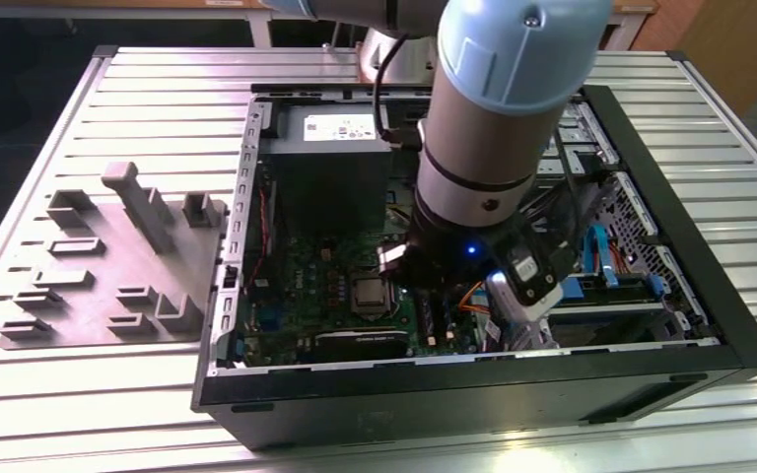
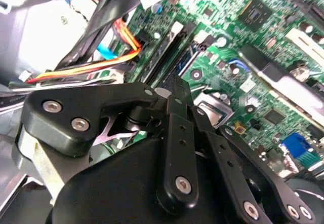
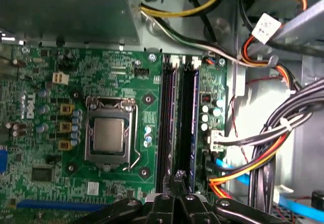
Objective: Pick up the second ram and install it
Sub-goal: 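Press down the second ram until it locks into place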
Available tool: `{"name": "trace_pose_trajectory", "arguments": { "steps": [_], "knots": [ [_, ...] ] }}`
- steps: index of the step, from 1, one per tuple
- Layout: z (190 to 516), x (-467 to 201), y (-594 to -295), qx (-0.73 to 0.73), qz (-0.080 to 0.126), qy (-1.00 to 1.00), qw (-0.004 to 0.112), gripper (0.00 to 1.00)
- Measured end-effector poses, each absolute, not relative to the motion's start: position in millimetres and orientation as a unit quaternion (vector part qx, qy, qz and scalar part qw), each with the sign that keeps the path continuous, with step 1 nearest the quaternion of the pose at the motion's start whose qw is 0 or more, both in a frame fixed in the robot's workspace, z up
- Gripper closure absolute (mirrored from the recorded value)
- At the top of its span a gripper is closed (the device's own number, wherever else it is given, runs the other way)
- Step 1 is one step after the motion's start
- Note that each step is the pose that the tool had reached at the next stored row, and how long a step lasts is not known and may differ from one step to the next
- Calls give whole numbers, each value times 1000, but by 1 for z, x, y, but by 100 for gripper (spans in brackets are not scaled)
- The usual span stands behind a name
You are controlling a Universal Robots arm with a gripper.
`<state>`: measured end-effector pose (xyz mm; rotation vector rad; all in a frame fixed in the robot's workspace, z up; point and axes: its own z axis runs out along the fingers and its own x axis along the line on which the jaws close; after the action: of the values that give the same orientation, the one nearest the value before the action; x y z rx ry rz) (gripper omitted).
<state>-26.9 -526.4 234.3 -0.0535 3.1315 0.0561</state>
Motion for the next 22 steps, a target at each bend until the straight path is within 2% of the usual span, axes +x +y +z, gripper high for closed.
{"name": "trace_pose_trajectory", "arguments": {
  "steps": [22],
  "knots": [
    [224, -27, -533, -16, 16, 1000, 5, 90]
  ]
}}
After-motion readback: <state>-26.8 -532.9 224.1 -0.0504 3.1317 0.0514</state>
